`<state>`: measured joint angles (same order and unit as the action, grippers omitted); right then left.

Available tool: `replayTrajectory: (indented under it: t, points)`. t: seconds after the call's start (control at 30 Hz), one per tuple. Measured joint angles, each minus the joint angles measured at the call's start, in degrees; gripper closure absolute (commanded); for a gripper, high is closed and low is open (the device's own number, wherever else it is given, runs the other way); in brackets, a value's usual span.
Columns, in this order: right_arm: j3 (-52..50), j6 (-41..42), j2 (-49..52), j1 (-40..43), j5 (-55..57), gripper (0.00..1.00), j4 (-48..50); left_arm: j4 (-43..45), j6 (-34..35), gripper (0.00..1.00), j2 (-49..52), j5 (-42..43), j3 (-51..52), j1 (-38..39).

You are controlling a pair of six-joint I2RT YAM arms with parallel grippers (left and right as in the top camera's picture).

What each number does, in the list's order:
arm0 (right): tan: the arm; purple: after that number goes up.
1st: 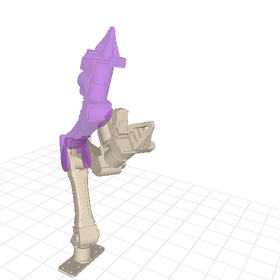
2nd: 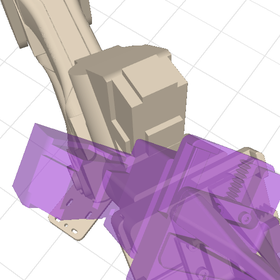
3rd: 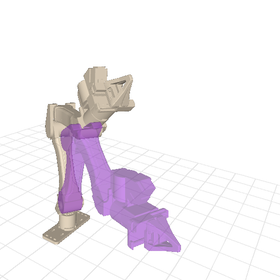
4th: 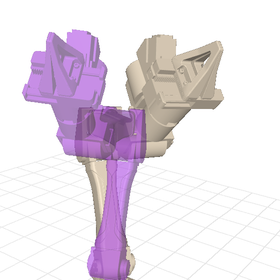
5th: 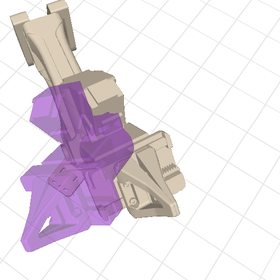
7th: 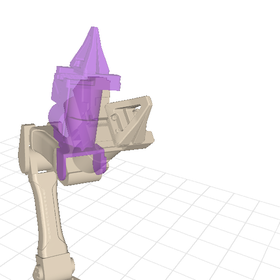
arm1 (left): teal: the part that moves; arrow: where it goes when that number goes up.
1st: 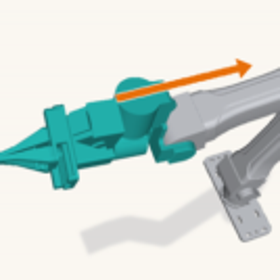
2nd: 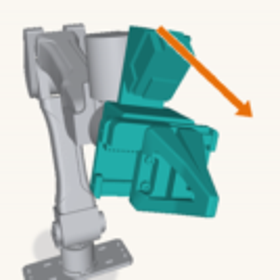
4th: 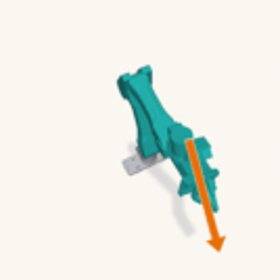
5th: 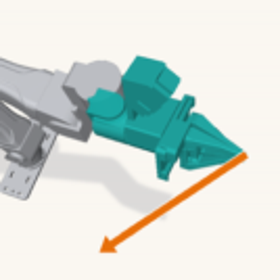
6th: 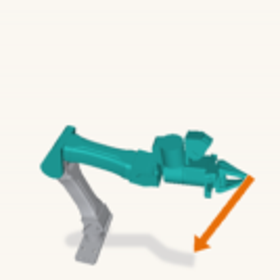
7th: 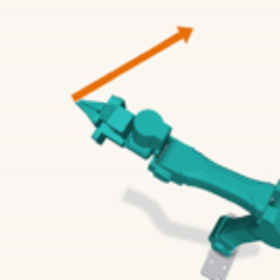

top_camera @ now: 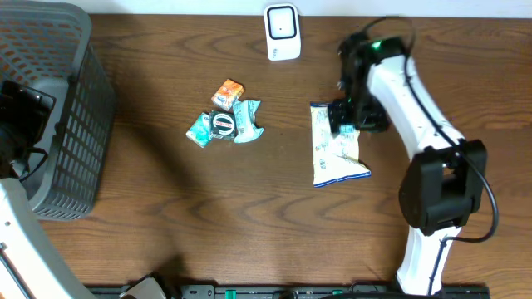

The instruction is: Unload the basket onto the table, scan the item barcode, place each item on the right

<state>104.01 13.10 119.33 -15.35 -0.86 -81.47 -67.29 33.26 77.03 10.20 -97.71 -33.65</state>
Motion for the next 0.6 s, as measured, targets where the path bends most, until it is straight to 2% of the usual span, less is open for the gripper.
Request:
replayTrajectory:
  t: [0.17,0.3,0.47,0.6]
  points:
    - [-12.0,-0.1,0.1,-2.6,-0.8,0.02,8.0,0.0,0.0,0.02,0.0,0.0,0.0,0.0]
    - [-18.8,0.9,0.1,-3.4,-1.2,0.01,10.8,0.0,0.0,0.02,0.0,0.0,0.0,0.0]
    - [-19.3,2.1,0.1,-3.4,-1.3,0.01,10.2,0.0,0.0,0.02,0.0,0.0,0.0,0.0]
    - [-14.9,2.8,0.2,-3.1,-1.3,0.01,4.5,0.0,0.0,0.02,0.0,0.0,0.0,0.0]
